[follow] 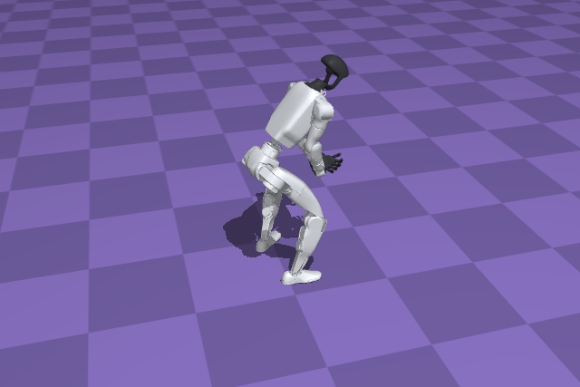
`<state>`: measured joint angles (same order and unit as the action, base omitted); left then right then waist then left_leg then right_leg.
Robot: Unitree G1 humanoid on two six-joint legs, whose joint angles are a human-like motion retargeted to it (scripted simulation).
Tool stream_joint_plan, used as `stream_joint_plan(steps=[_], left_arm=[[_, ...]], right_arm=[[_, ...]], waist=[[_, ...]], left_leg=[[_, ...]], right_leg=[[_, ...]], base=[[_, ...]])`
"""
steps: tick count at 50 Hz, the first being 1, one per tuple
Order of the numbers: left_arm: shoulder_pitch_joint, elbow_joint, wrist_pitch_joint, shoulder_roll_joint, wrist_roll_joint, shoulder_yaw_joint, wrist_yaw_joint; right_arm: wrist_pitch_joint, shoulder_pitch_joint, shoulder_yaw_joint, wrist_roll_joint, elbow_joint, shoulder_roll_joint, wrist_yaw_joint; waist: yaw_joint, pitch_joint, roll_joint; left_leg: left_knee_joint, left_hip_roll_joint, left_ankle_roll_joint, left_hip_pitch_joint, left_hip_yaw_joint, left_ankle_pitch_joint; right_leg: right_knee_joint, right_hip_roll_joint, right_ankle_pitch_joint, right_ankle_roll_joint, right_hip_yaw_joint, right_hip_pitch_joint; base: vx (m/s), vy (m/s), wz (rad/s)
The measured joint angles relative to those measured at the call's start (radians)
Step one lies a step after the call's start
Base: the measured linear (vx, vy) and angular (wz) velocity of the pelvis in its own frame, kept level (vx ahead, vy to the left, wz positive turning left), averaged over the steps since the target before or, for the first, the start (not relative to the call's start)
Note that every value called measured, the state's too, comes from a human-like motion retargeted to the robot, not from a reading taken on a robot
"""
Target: Kungfu
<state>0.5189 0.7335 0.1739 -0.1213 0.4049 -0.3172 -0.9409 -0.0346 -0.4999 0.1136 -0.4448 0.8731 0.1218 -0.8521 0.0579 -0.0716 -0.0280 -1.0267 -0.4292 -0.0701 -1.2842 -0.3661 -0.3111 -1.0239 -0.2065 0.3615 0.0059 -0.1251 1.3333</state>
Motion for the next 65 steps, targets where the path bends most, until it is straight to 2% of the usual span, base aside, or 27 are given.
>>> stream_joint_plan(steps=[5,9,12,17,22,25,30,32,34,35,37,41,44,47,50,56,65], left_arm=[[0.040,-0.046,-0.015,0.037,0.005,0.010,0.010],[0.074,-0.074,-0.024,0.063,0.020,0.041,0.037],[0.095,-0.082,-0.025,0.081,0.029,0.066,0.067],[0.119,-0.060,-0.039,0.118,0.042,0.094,0.111],[0.125,0.029,-0.071,0.153,0.024,0.142,0.123],[0.123,0.136,-0.087,0.166,0.021,0.180,0.114],[0.092,0.360,-0.140,0.215,-0.048,0.168,0.048],[0.043,0.403,-0.151,0.226,-0.076,0.132,0.023],[-0.020,0.425,-0.169,0.220,-0.092,0.097,-0.020],[-0.053,0.432,-0.183,0.212,-0.094,0.081,-0.045],[-0.127,0.449,-0.226,0.185,-0.084,0.066,-0.096],[-0.257,0.454,-0.318,0.140,-0.049,0.044,-0.188],[-0.324,0.430,-0.326,0.134,-0.056,0.028,-0.219],[-0.359,0.429,-0.281,0.138,-0.134,0.029,-0.211],[-0.378,0.458,-0.227,0.135,-0.237,0.044,-0.183],[-0.376,0.505,-0.252,0.133,-0.214,0.089,-0.181],[-0.371,0.551,-0.263,0.119,-0.197,0.116,-0.138]], right_arm=[[0.097,-0.005,0.047,0.120,-0.045,-0.122,-0.001],[0.220,-0.001,0.084,0.212,-0.099,-0.232,0.026],[0.329,0.006,0.112,0.270,-0.153,-0.301,0.060],[0.505,0.025,0.151,0.319,-0.273,-0.392,0.120],[0.634,0.022,0.175,0.319,-0.413,-0.478,0.146],[0.680,0.002,0.188,0.288,-0.501,-0.540,0.147],[0.677,-0.109,0.228,0.109,-0.657,-0.677,0.127],[0.666,-0.201,0.223,0.027,-0.698,-0.738,0.133],[0.640,-0.322,0.206,-0.074,-0.710,-0.801,0.146],[0.622,-0.389,0.196,-0.135,-0.707,-0.834,0.151],[0.590,-0.518,0.165,-0.253,-0.680,-0.893,0.158],[0.523,-0.774,0.132,-0.453,-0.570,-1.034,0.160],[0.485,-0.931,0.125,-0.509,-0.483,-1.118,0.133],[0.465,-1.055,0.133,-0.520,-0.416,-1.166,0.123],[0.496,-1.118,0.148,-0.530,-0.400,-1.183,0.152],[0.552,-1.153,0.194,-0.525,-0.414,-1.226,0.222],[0.547,-1.086,0.202,-0.474,-0.403,-1.250,0.227]], waist=[[-0.006,-0.001,0.011],[-0.009,-0.002,0.032],[-0.014,-0.003,0.053],[-0.020,0.001,0.081],[-0.009,0.023,0.088],[0.001,0.045,0.087],[0.029,0.094,0.077],[0.027,0.120,0.058],[0.020,0.150,0.039],[0.018,0.167,0.033],[0.044,0.200,-0.003],[0.118,0.255,-0.065],[0.176,0.269,-0.110],[0.205,0.276,-0.134],[0.227,0.281,-0.141],[0.281,0.281,-0.124],[0.268,0.283,-0.091]], left_leg=[[0.076,0.049,-0.024,0.069,0.012,0.020],[0.157,0.122,-0.067,0.152,0.039,-0.001],[0.221,0.176,-0.077,0.225,0.051,-0.013],[0.319,0.225,-0.054,0.355,0.021,0.037],[0.399,0.238,-0.018,0.485,-0.042,0.028],[0.448,0.252,-0.003,0.559,-0.056,0.023],[0.540,0.275,0.016,0.682,-0.070,0.035],[0.596,0.254,0.016,0.733,-0.100,0.053],[0.652,0.234,0.012,0.771,-0.136,0.074],[0.682,0.232,0.012,0.787,-0.156,0.085],[0.731,0.211,0.008,0.802,-0.158,0.105],[0.808,0.179,-0.003,0.804,-0.171,0.128],[0.838,0.141,-0.009,0.792,-0.175,0.145],[0.848,0.119,0.001,0.790,-0.154,0.163],[0.856,0.112,0.015,0.814,-0.140,0.167],[0.842,0.149,0.065,0.845,-0.077,0.143],[0.855,0.179,0.054,0.905,-0.071,0.149]], right_leg=[[0.110,0.002,-0.054,0.019,0.017,-0.082],[0.225,0.000,-0.123,0.035,0.049,-0.165],[0.320,-0.010,-0.179,0.047,0.069,-0.236],[0.470,-0.028,-0.274,0.068,0.092,-0.368],[0.600,-0.044,-0.377,0.073,0.080,-0.508],[0.662,-0.048,-0.453,0.063,0.068,-0.585],[0.694,-0.050,-0.606,0.080,-0.041,-0.694],[0.578,-0.038,-0.622,0.031,-0.137,-0.677],[0.328,-0.004,-0.542,0.096,-0.157,-0.604],[0.169,0.016,-0.487,0.153,-0.143,-0.550],[-0.157,0.061,-0.353,0.211,-0.175,-0.450],[-0.706,0.036,-0.067,0.230,-0.358,-0.271],[-0.922,0.052,0.083,0.245,-0.474,-0.150],[-0.978,0.104,0.137,0.256,-0.518,-0.044],[-0.936,0.161,0.145,0.256,-0.490,0.017],[-0.842,0.198,0.126,0.223,-0.399,0.035],[-0.818,0.186,0.152,0.204,-0.425,0.011]], base=[[0.06,0.14,0.00],[0.11,0.25,-0.11],[0.16,0.26,-0.29],[0.19,0.30,-0.38],[0.21,0.33,-0.25],[0.20,0.31,-0.15],[0.22,0.26,-0.17],[0.19,0.18,-0.63],[0.13,0.14,-0.76],[0.10,0.10,-0.41],[0.15,0.01,0.04],[0.13,-0.09,0.53],[0.01,-0.14,0.56],[0.05,-0.12,0.25],[0.11,-0.06,0.21],[0.10,-0.03,0.45],[0.04,0.00,0.24]])
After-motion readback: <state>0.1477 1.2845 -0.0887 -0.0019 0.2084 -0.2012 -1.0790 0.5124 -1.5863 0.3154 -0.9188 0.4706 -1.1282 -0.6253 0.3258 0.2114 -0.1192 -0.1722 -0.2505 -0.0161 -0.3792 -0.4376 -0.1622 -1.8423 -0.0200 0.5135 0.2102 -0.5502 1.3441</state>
